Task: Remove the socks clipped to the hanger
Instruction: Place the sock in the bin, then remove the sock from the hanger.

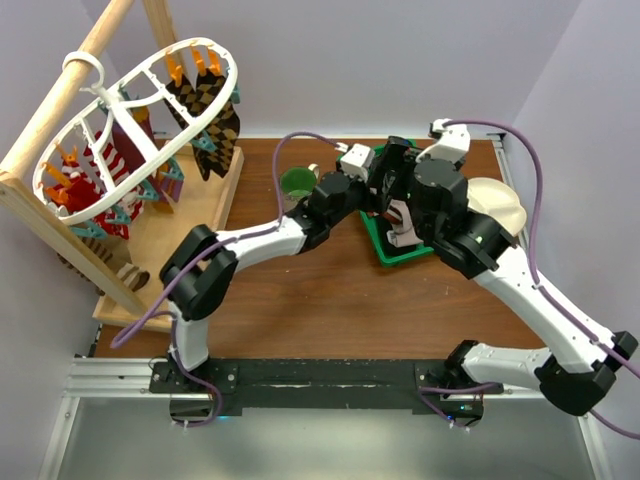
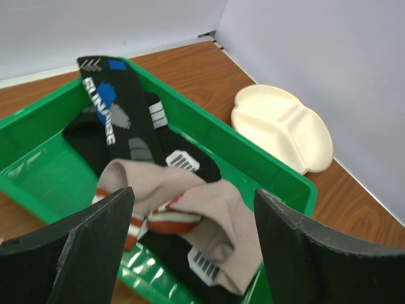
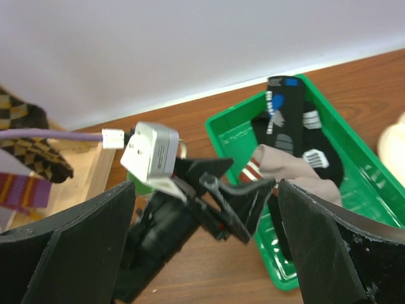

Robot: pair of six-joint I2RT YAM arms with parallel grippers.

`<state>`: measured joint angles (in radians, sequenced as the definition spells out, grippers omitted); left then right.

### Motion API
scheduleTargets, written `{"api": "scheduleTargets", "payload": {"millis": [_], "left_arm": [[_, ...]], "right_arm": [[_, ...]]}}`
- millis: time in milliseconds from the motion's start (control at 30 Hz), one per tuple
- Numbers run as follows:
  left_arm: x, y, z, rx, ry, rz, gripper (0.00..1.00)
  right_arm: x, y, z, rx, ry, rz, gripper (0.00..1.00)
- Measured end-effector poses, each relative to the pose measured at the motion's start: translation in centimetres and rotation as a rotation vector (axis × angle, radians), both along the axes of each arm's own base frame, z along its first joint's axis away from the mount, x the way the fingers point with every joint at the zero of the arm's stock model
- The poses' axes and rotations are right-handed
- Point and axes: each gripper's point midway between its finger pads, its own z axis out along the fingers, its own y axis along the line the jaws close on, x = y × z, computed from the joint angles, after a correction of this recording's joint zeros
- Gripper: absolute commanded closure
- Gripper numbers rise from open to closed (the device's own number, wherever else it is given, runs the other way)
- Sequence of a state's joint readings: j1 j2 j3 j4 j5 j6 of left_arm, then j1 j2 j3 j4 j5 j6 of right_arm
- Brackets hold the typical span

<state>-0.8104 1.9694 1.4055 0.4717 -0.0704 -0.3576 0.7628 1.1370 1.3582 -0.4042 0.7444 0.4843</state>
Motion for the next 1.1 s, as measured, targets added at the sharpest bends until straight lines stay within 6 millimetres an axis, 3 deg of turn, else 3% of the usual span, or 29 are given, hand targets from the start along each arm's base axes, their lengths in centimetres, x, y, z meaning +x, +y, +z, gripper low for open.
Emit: {"api": "scheduleTargets", "payload": {"millis": [133,300,333,400,533,567,800,1100], "left_arm": [[-2.1,3.3,0.1,-0.014,0.05,0.066,0.2],[-5.6,9.4,-0.8,-0.02,0.134,0.17,0.2],[-6.6,11.3,-1.1,-0.016,0.159,0.202,0.2],[-7.2,12.8,-1.1,-0.023,0.174,0.23,0.2],[-9.5,17.6,-1.6,-0.03,0.223,0.321,0.2],[-10.0,18.5,-1.6,-0.031,0.232,0.34,0.2],[-12.8,23.7,-2.4,-0.035,0.314,0.482,0.2],[-16.0,29.0,-3.2,-0.021,0.383,0.636,0.2]], "right_arm": [[1.4,2.5,-0.2,-0.005,0.023,0.092,0.01],[4.7,6.7,-2.0,0.008,0.059,0.246,0.01],[5.8,8.2,-2.7,0.012,0.069,0.302,0.02],[6.8,9.5,-3.3,0.019,0.071,0.354,0.02],[9.7,14.8,-4.8,0.04,0.032,0.549,0.02],[10.1,15.2,-4.9,0.042,0.025,0.56,0.01],[14.6,23.8,-6.8,0.068,-0.037,0.831,0.02],[18.7,29.9,-9.9,0.132,-0.072,0.975,0.03]]}}
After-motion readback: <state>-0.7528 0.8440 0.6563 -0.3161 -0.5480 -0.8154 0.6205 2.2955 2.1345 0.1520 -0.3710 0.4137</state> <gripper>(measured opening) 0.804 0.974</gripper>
